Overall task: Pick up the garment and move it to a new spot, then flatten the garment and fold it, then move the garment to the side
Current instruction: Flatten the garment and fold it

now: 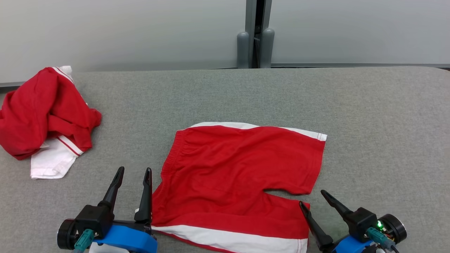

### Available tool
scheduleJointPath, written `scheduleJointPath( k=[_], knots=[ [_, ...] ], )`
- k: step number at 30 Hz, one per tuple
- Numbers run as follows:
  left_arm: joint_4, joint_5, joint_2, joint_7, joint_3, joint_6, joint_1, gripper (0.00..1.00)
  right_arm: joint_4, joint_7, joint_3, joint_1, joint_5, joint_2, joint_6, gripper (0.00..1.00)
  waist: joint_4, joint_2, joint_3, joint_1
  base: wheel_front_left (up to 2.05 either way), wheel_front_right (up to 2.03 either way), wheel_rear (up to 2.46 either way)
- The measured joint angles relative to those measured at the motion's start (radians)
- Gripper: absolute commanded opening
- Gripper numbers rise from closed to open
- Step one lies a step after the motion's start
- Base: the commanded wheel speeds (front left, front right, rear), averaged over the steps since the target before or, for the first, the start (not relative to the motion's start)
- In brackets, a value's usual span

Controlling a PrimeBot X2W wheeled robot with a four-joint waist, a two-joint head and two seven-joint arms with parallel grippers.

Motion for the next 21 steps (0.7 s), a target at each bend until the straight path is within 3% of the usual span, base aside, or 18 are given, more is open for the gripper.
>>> scheduleJointPath(
  k=[11, 12, 13, 21],
  knots=[
    [-0.003, -0.007, 0.0, 0.0, -0.006, 0.004, -0.01, 1.0, 0.187, 0.072, 0.078, -0.077, 0.031, -0.013, 0.0, 1.0, 0.04, 0.0, 0.027, 0.0, 0.0, 0.0, 0.0],
    [-0.003, -0.008, 0.0, 0.0, -0.007, 0.006, -0.011, 1.0, 0.197, 0.081, 0.092, -0.084, 0.045, -0.014, 0.0, 0.36, 0.043, 0.0, 0.028, 0.0, 0.0, 0.0, 0.0],
    [-0.003, -0.008, 0.0, 0.0, -0.007, 0.006, -0.011, 1.0, 0.204, 0.086, 0.103, -0.092, 0.058, -0.015, 0.0, 0.0, 0.045, 0.0, 0.03, 0.0, 0.0, 0.0, 0.0],
    [-0.001, -0.009, 0.0, 0.0, -0.005, 0.01, -0.016, 1.0, 0.211, 0.014, 0.104, -0.168, 0.09, -0.044, 0.0, 0.0, 0.049, 0.0, 0.024, 0.0, 0.0, 0.0, 0.0]
  ],
)
